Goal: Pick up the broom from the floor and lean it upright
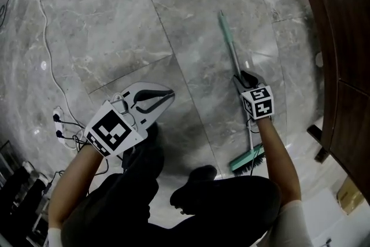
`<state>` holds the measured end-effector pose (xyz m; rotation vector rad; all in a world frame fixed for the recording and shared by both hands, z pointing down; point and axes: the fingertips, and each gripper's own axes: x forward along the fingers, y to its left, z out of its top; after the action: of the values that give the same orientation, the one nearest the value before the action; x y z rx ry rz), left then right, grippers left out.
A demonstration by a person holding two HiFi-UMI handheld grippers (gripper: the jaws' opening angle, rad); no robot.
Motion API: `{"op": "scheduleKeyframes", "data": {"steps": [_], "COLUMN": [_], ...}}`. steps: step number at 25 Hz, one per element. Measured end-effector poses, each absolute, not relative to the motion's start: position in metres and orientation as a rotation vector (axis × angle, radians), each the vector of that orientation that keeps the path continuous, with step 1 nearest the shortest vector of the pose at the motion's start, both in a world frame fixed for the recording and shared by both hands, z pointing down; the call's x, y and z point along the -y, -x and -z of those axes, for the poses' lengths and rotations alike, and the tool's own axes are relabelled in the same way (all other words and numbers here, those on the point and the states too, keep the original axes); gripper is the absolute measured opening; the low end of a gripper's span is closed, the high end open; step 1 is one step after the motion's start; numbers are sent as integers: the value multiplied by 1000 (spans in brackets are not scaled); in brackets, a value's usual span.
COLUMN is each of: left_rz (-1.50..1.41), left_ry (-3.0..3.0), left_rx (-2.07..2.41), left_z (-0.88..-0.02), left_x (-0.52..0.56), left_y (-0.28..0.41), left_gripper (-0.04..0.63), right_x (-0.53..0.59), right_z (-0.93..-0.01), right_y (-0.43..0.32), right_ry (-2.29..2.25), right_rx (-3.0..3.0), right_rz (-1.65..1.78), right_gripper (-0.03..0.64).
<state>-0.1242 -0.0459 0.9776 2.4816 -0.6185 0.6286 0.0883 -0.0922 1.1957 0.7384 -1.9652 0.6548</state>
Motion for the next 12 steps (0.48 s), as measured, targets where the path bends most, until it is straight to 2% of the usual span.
{"op": "scheduleKeyframes", "data": {"steps": [6, 12], "left_rz": [-679, -654], "left_ry": [-2487, -2559], "left_rx": [596, 566], "left_z": [-980, -959], "left_x": [41, 62], "left_y": [123, 107], "left_gripper": [12, 12], "right_x": [97, 116], "right_z": [-1192, -1122], "right_y": [-93, -120], "right_ry": [-825, -956], "right_rx": [1924, 2009], "right_rz": [-781, -881], "right_gripper": [91, 80]}}
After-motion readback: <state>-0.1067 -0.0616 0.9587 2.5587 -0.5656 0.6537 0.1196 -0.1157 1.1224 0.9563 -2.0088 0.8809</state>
